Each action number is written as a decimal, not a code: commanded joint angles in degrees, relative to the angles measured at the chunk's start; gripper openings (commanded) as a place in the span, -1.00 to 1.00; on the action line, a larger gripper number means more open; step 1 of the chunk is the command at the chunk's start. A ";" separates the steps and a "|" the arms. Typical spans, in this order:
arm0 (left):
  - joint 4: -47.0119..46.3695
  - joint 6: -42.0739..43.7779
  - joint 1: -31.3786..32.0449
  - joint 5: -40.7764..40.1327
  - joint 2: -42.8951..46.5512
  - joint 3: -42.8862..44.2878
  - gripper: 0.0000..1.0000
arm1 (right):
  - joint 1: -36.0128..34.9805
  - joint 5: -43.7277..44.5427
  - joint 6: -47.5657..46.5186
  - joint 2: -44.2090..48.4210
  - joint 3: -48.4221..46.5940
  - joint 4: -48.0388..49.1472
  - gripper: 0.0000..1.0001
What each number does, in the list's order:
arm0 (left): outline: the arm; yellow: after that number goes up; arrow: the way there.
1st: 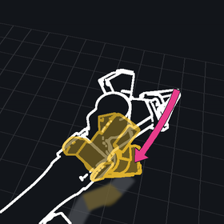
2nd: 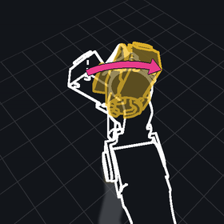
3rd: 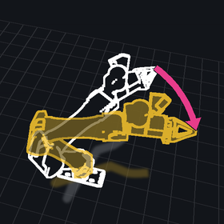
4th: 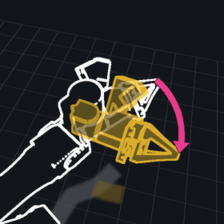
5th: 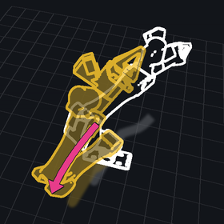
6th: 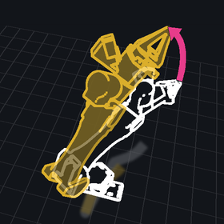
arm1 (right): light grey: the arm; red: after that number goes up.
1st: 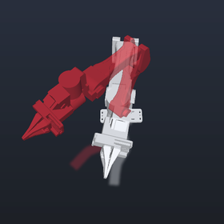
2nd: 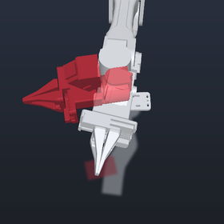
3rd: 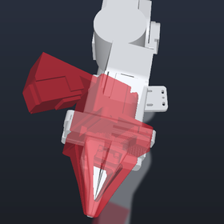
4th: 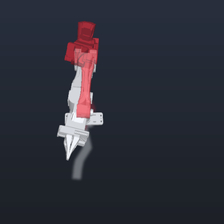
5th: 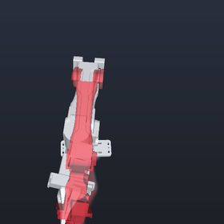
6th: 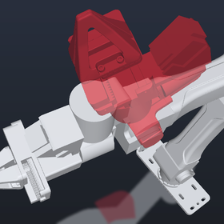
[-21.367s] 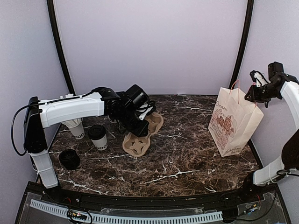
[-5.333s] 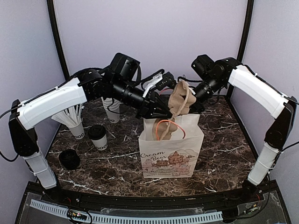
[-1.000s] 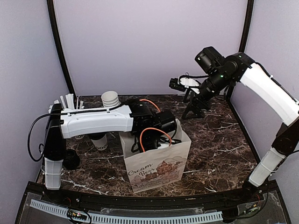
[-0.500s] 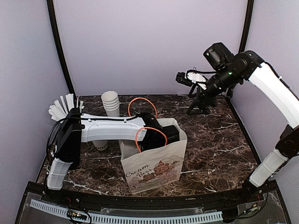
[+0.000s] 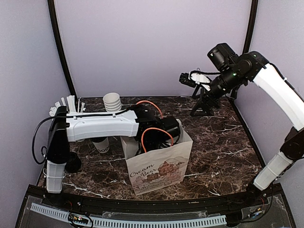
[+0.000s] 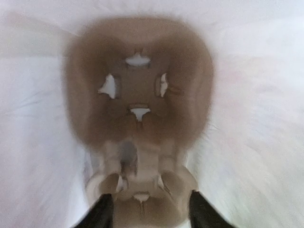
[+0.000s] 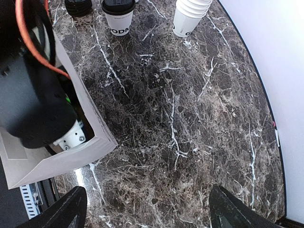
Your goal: Pack the takeout coffee
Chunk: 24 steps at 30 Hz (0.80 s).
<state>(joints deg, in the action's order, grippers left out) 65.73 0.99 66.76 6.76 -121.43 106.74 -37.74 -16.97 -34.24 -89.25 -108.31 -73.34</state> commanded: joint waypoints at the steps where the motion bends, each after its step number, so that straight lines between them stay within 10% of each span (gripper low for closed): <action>1: -1.05 -0.19 0.13 -0.35 9.15 0.04 0.20 | 0.42 -1.14 0.05 -0.06 -1.08 0.73 0.80; 24: -10.39 -3.22 0.08 -9.20 33.66 8.21 0.36 | 3.89 -3.27 -0.55 -2.40 -1.14 0.42 0.80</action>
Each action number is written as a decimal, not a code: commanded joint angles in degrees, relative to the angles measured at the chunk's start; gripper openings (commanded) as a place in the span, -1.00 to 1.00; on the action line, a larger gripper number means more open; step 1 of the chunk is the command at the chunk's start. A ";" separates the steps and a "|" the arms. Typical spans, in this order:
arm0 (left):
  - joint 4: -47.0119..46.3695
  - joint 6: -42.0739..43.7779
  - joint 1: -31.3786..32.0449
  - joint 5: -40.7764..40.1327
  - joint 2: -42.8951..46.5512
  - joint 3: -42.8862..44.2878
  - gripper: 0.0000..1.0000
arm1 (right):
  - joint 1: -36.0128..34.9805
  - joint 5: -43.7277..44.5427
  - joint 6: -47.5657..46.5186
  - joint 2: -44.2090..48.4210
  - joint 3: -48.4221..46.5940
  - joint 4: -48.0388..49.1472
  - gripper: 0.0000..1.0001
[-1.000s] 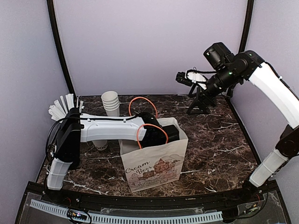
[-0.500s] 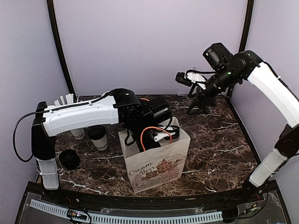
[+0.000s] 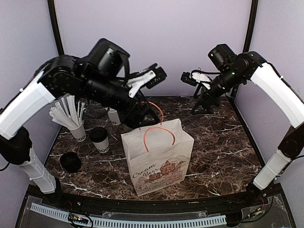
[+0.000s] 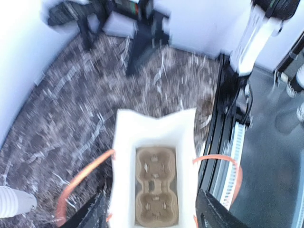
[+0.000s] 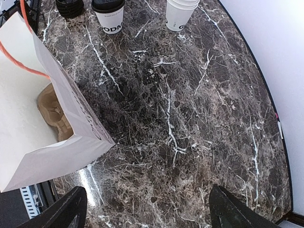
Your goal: Pack the takeout coffee
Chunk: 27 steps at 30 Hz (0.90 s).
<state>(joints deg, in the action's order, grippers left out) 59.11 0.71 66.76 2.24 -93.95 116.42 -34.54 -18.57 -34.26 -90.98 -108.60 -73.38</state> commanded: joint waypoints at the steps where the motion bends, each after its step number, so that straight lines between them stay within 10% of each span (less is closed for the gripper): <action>1: -3.68 -3.80 -0.03 -6.89 6.87 -2.13 0.41 | 0.81 -1.89 -0.54 -0.78 -0.90 0.52 0.79; 11: 0.40 -10.87 -5.42 -4.04 6.29 -11.33 0.48 | 0.92 -2.70 -0.42 -1.22 -0.22 0.32 0.77; 27: 1.13 -8.53 -10.35 8.91 1.07 -12.52 -0.14 | 1.30 -1.70 -0.37 0.82 3.87 1.95 0.76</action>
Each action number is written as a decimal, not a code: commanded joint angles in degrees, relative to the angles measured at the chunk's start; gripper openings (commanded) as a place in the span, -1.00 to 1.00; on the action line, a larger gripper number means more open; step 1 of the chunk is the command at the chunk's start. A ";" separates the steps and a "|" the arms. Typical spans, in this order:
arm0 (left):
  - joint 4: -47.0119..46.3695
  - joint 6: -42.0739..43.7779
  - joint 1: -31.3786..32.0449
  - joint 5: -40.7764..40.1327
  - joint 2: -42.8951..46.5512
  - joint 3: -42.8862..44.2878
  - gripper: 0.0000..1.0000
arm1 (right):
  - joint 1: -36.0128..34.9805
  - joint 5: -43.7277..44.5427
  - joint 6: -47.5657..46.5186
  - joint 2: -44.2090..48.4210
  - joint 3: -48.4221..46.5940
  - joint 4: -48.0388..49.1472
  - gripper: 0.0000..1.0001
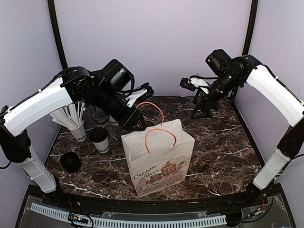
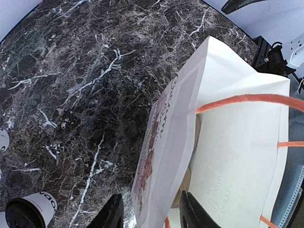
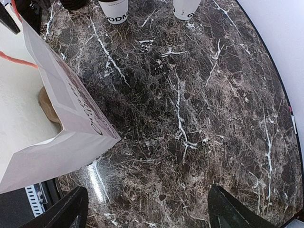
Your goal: Pack the takeout coffee
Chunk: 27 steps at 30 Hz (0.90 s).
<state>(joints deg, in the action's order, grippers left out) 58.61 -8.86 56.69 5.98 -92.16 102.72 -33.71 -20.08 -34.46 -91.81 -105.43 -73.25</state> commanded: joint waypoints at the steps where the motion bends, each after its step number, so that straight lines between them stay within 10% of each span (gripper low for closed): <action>1: 1.70 1.09 -0.22 6.15 -0.63 1.15 -0.16 | 0.48 -0.24 -0.17 1.51 0.67 1.87 0.76; 10: 4.13 3.74 -0.26 4.91 -2.95 3.46 -0.96 | 1.11 1.41 0.03 0.60 0.07 2.67 0.74; 27: -2.26 21.79 2.34 -11.33 -15.28 19.61 -1.00 | 12.23 8.38 5.50 3.06 4.82 13.24 0.75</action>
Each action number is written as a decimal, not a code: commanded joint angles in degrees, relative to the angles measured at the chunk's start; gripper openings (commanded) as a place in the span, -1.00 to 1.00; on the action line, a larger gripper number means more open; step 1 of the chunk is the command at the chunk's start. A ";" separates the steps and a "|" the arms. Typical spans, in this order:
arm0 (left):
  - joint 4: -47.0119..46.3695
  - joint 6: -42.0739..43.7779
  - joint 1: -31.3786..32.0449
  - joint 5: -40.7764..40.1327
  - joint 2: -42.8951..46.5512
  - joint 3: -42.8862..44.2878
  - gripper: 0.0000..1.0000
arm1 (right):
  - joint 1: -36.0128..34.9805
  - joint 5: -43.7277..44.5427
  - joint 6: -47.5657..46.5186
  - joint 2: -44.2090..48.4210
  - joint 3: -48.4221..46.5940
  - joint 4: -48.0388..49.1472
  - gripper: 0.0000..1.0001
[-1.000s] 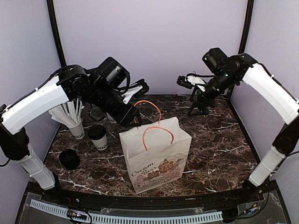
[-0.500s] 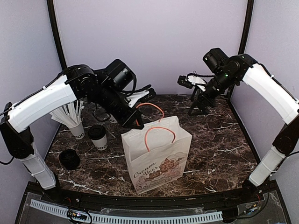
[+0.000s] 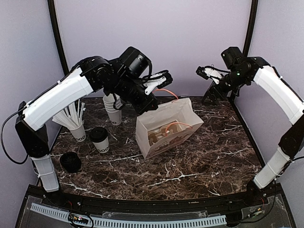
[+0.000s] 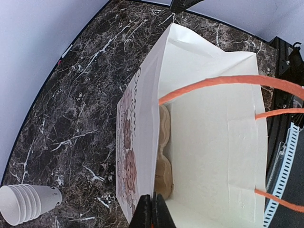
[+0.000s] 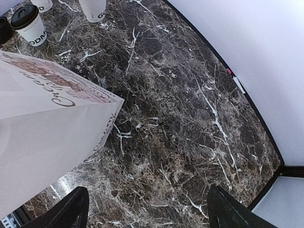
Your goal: Pack the takeout coffee
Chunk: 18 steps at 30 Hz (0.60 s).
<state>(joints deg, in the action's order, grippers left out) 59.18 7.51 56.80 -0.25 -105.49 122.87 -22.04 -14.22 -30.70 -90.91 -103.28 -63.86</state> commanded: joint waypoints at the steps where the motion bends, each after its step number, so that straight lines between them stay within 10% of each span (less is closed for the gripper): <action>1: -3.32 6.32 2.91 -6.29 -2.02 -1.02 -1.00 | 0.76 2.93 1.96 2.42 3.42 4.36 0.75; 18: -12.25 3.52 17.23 -16.71 1.50 -12.66 -1.00 | 3.33 3.23 3.36 4.57 9.32 7.12 0.76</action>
<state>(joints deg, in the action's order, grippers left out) 48.86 13.52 72.12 -16.58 -108.05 115.50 -18.96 -10.85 -28.12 -88.55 -95.00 -58.85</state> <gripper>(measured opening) 0.027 0.880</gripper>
